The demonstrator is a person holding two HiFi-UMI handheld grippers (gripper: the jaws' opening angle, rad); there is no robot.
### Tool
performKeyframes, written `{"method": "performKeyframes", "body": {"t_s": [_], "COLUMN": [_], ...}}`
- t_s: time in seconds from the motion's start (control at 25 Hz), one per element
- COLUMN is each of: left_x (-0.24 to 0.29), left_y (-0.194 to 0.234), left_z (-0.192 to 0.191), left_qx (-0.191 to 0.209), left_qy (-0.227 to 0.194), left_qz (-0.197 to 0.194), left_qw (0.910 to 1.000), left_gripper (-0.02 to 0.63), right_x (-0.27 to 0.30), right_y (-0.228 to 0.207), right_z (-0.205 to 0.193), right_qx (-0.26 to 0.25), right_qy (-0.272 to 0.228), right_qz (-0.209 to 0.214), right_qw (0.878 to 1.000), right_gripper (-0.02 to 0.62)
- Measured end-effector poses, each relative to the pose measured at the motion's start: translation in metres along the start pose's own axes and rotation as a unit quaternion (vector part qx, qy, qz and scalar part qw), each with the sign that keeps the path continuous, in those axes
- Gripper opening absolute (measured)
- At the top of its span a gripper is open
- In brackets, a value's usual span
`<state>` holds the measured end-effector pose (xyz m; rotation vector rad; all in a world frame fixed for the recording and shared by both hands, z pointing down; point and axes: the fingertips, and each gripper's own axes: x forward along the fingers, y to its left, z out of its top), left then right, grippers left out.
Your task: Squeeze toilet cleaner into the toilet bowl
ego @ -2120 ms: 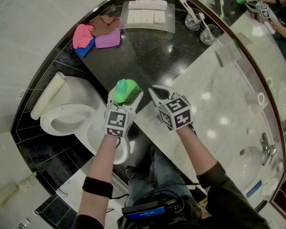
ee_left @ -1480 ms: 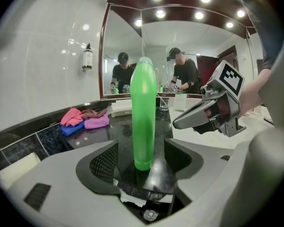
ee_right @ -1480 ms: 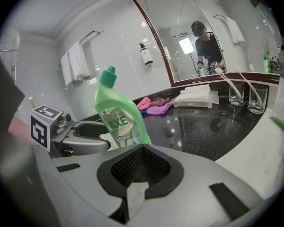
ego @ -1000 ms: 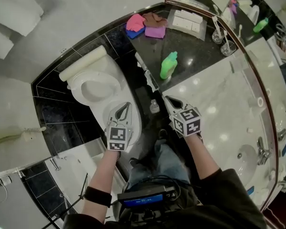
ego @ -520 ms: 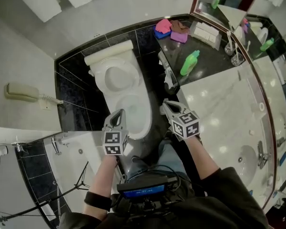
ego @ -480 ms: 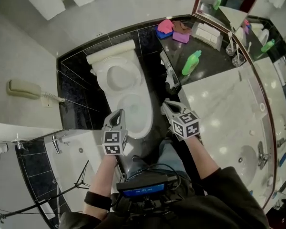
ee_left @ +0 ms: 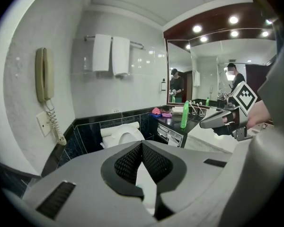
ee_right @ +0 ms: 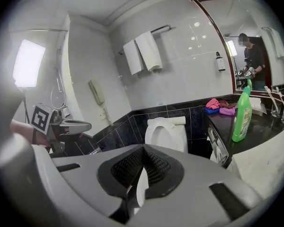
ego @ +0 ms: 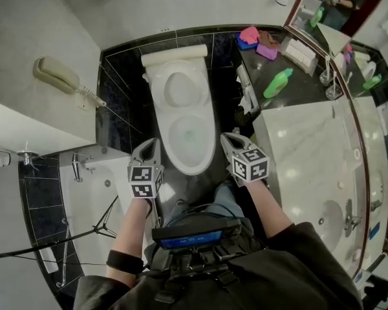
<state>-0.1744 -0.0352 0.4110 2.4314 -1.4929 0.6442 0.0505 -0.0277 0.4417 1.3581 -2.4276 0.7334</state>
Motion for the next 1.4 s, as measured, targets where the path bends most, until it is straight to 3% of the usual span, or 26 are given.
{"method": "performKeyframes", "body": {"t_s": [0.36,1.4], "left_x": [-0.027,-0.026], "left_y": [0.019,0.022], "left_z": [-0.013,-0.035], "left_qx": [-0.013,-0.028], "left_qy": [-0.003,0.017], "left_qz": [0.016,0.023], "left_qw": [0.9998,0.9992], "left_gripper": [0.0,0.0], "right_x": [0.006,0.017], "right_y": [0.027,0.019], "right_z": [-0.013,-0.019], "right_qx": [-0.019,-0.055], "right_qy": [0.024,0.039], "right_qz": [0.014,0.008], "right_qw": [0.999,0.998], "right_gripper": [0.0,0.0]}}
